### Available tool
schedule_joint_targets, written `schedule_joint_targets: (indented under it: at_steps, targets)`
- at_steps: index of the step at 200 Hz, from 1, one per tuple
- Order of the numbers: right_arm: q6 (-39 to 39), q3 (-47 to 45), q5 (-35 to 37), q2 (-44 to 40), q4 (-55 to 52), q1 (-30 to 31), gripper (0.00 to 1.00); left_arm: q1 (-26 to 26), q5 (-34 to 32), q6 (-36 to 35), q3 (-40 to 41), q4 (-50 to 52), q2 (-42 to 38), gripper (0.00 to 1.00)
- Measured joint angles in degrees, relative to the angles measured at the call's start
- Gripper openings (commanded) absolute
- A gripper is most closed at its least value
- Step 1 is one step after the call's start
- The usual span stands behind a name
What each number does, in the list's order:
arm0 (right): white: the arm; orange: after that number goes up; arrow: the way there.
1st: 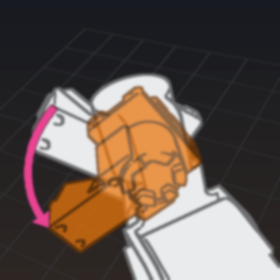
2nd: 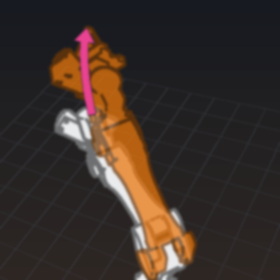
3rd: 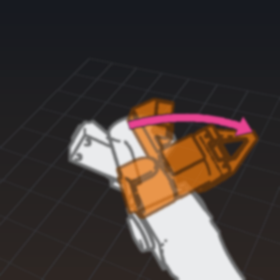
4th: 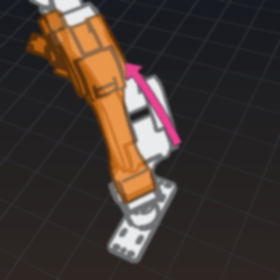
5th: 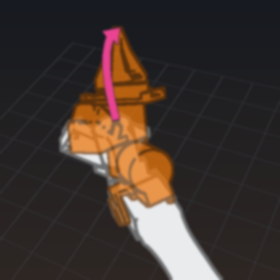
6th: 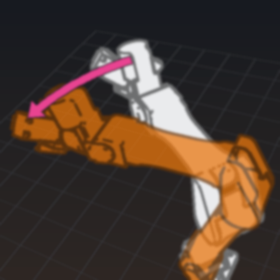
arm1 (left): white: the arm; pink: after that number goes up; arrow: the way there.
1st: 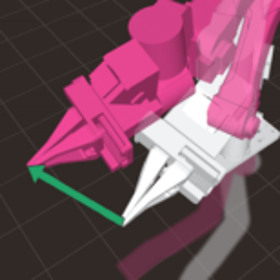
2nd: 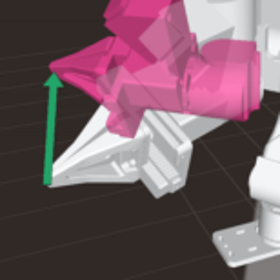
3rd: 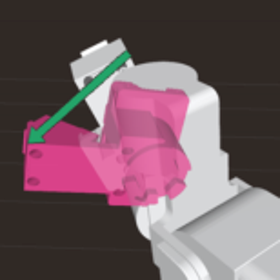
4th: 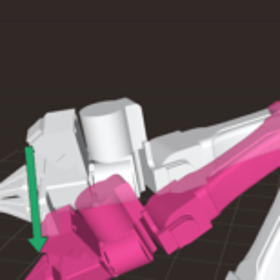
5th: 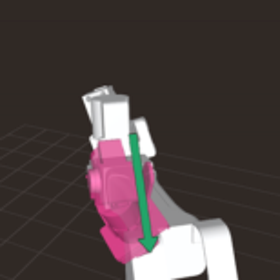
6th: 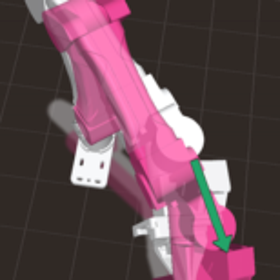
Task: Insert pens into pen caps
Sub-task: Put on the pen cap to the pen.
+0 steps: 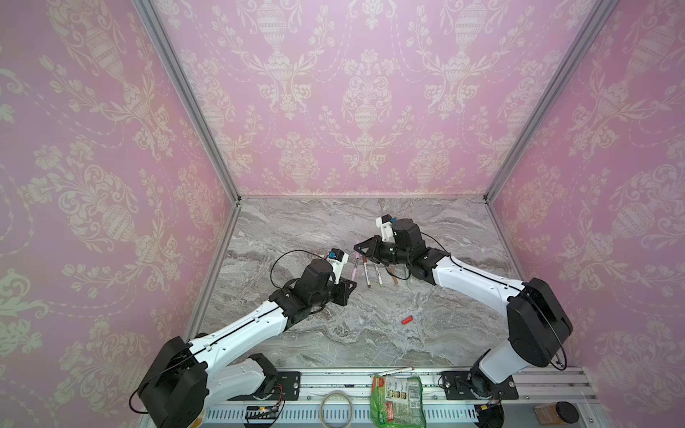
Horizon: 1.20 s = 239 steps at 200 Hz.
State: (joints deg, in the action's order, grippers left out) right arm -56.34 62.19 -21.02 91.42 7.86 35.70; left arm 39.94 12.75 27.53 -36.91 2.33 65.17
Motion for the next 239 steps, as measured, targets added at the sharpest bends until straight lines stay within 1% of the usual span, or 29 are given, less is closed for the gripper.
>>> schedule_joint_targets:
  at_steps: [31,76,100,125,181,206,239]
  targets:
    - [1.05,-0.28,2.03,-0.79,0.96,1.16,0.00,0.07,-0.13,2.25,1.31,-1.90,-1.40,0.00]
    - [1.25,-2.21,5.86,-1.62,4.55,2.60,0.00,0.48,-0.02,9.20,4.83,-9.97,-1.60,0.00]
    - [1.27,-2.21,6.54,-1.62,5.57,2.64,0.00,0.48,0.00,10.80,4.83,-11.76,-1.01,0.00]
    - [1.70,-2.21,6.49,-1.62,5.60,2.64,0.00,0.48,-0.04,10.71,4.31,-11.13,-0.94,0.00]
    - [5.44,-2.16,5.81,-1.64,5.22,2.58,0.00,0.52,-0.55,7.17,0.22,-3.34,-0.57,0.00]
    - [7.19,-2.14,3.61,-2.01,2.71,3.10,0.00,0.26,-2.58,6.21,-0.90,-2.58,-0.48,0.00]
    - [8.39,-2.14,3.13,-3.17,0.83,3.06,0.00,0.35,-2.84,5.14,-0.90,-2.62,-0.63,0.00]
